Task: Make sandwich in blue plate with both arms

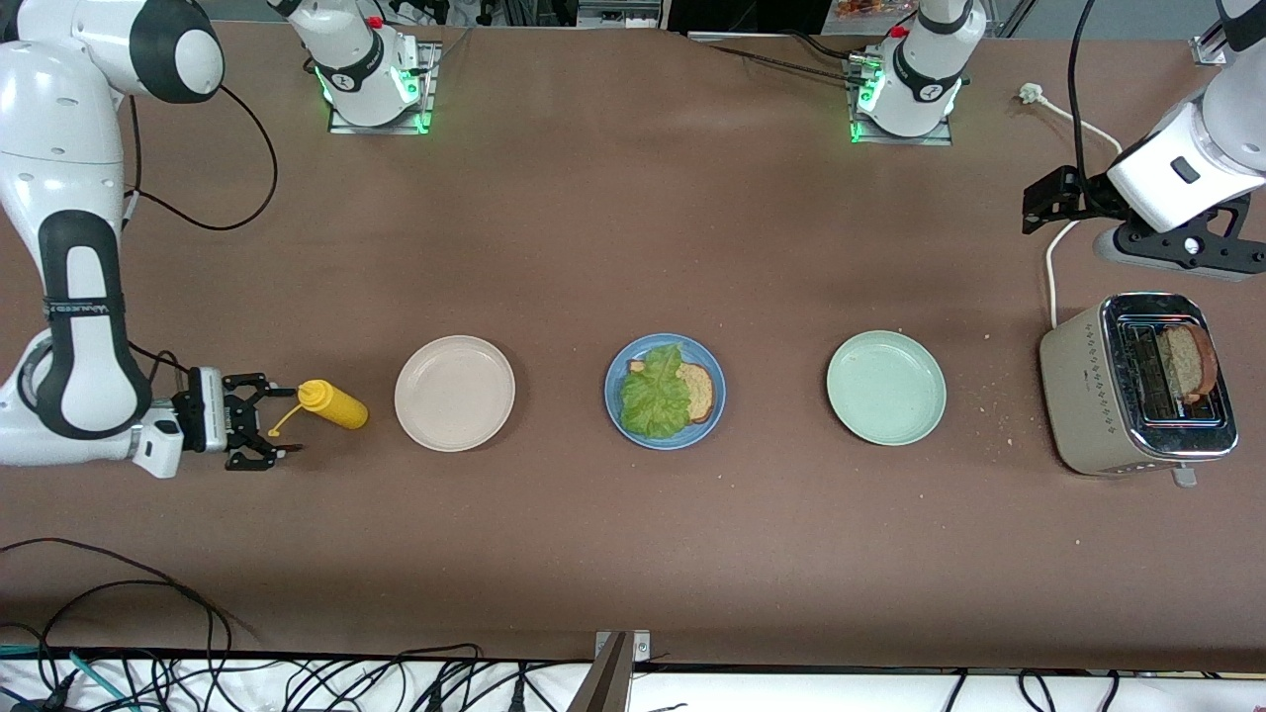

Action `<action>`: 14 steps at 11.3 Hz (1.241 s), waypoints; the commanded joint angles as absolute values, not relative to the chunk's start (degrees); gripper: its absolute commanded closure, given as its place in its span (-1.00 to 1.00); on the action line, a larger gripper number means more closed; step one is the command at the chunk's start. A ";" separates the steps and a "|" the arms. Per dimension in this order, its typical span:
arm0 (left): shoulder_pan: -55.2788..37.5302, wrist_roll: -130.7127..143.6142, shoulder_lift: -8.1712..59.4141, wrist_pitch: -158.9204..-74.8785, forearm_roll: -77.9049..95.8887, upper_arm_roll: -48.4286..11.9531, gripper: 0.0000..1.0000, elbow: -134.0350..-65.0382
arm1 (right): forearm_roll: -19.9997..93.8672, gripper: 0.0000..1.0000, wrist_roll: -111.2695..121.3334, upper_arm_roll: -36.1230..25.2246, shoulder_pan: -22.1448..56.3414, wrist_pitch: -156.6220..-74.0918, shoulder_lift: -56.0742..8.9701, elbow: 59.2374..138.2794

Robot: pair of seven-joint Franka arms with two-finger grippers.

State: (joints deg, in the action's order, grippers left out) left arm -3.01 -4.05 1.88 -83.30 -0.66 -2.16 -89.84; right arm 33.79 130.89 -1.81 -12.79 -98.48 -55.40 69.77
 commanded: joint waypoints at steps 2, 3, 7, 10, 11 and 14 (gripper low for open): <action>-2.81 -3.87 3.60 -83.06 -0.26 -2.11 -1.00 -88.95 | 31.29 -1.00 119.67 -2.46 -11.87 -96.50 -48.89 72.22; -3.07 -3.95 4.39 -82.97 -1.83 -2.37 -1.00 -89.03 | 30.24 -1.00 113.88 -2.46 -11.69 -96.59 -45.82 74.16; 0.67 -5.36 10.00 -83.49 -5.98 -1.50 -1.00 -88.33 | 21.20 -1.00 93.48 -2.46 -9.76 -96.94 -35.61 78.48; 7.72 -11.74 16.15 -87.18 -6.41 -1.32 -1.00 -83.86 | 15.93 -1.00 73.73 -2.37 -8.01 -96.77 -28.85 81.73; 10.69 -15.17 18.78 -89.88 -8.50 -1.32 -1.00 -83.06 | 15.91 -1.00 65.65 -2.29 -7.74 -96.94 -26.48 83.04; 18.27 -23.43 24.68 -100.25 -8.79 -1.41 -1.00 -83.06 | 13.47 -1.00 56.09 -2.20 -5.10 -97.99 -21.99 84.19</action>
